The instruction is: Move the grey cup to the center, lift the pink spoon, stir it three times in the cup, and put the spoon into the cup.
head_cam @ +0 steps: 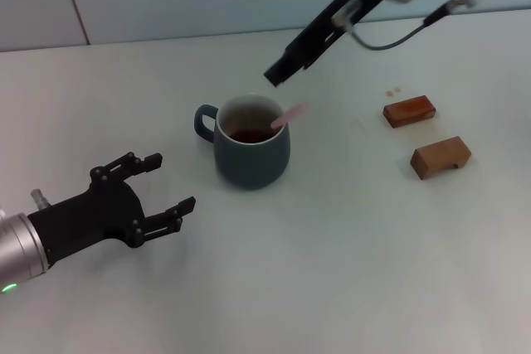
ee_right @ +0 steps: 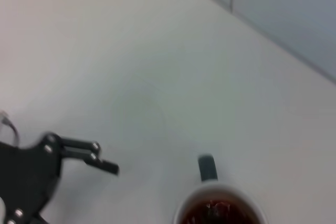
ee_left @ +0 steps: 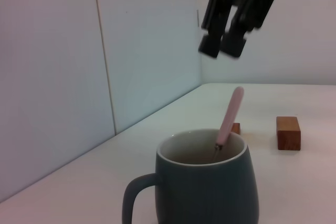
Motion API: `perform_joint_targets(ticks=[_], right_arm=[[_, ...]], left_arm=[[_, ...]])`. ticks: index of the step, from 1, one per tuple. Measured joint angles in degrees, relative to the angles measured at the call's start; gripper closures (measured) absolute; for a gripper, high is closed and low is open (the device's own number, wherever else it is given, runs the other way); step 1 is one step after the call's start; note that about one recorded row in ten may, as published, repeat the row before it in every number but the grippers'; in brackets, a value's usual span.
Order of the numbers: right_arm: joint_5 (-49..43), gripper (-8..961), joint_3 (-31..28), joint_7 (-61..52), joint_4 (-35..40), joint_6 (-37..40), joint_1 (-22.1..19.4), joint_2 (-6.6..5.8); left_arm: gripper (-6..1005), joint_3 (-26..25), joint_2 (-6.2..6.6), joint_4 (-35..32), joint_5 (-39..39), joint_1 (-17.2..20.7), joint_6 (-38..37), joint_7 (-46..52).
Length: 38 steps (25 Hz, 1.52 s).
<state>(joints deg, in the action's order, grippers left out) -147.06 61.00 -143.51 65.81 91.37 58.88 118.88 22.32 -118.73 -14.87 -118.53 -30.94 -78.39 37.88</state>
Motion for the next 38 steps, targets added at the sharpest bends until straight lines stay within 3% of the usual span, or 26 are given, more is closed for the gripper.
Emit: perform_joint_targets(ticks=[3,7,11,14,18,23,38], right_arm=[[6.8,588,0.1,4.2,8.8,0.9,-7.9,0.12],[20.7,439,0.5,15.5,18.7,0.4,-23.8,0.19],[38.2,261,-0.1,31.2,16.1,-3.1,-37.8,0.05],[45.2,190,-1.4,43.7,9.7,-4.1,-43.5,0.14],[46.4,139,-4.3,55.1,-1.9,-7.9,-44.9,0.33],[48.2,115,-8.3,66.7,-15.9,-11.3,-42.1,0.18],[47.6,116,-8.1,68.3,-19.4,-13.1,-40.5,0.22]], left_arm=[[170,0.1,0.00,-0.1,0.0,0.0,0.0,0.5],[170,0.2,-0.01,-0.3,0.2,0.1,0.0,1.3],[170,0.2,0.03,-0.3,0.4,0.2,0.0,1.3],[170,0.2,0.06,-0.2,0.3,0.2,0.0,1.7],[170,0.2,0.04,-0.3,0.1,0.1,0.0,2.4],[170,0.2,0.00,-0.1,0.1,0.0,0.0,2.6],[170,0.2,-0.01,-0.1,0.1,0.0,0.0,2.6]])
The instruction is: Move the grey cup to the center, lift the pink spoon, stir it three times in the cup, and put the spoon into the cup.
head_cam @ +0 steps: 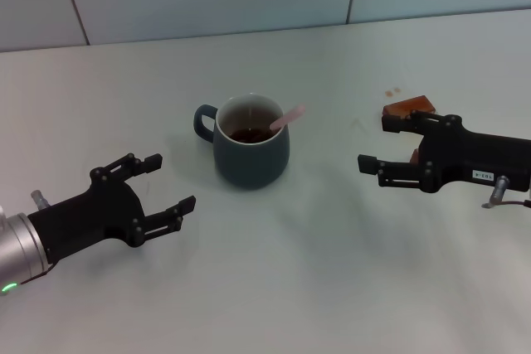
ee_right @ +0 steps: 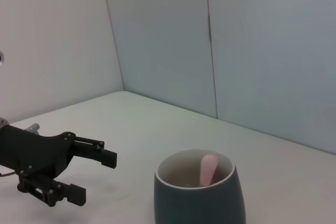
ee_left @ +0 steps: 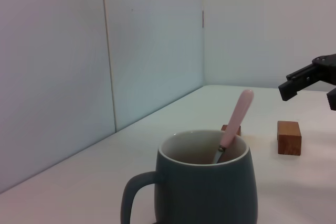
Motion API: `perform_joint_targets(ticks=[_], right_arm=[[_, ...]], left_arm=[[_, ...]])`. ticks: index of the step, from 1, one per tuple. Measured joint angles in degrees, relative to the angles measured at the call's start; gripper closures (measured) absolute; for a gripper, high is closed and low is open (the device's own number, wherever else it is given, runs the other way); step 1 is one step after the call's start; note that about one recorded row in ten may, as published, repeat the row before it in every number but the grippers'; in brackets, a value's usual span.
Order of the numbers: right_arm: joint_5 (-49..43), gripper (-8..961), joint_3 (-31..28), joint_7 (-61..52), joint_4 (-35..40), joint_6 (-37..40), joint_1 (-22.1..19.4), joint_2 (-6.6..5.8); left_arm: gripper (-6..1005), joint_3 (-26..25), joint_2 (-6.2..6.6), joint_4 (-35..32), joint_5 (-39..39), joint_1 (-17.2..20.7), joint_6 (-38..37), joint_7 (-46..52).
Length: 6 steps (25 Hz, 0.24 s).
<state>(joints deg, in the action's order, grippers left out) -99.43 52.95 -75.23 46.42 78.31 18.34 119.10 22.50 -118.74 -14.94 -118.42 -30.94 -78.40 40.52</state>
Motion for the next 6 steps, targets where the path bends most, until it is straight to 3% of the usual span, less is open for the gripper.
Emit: perform_joint_targets(ticks=[6], right_arm=[[0.0,115,0.0,0.1,-1.8,-0.9,0.7,0.03]], left_arm=[[170,0.0,0.00,0.0,0.1,0.0,0.0,0.0]])
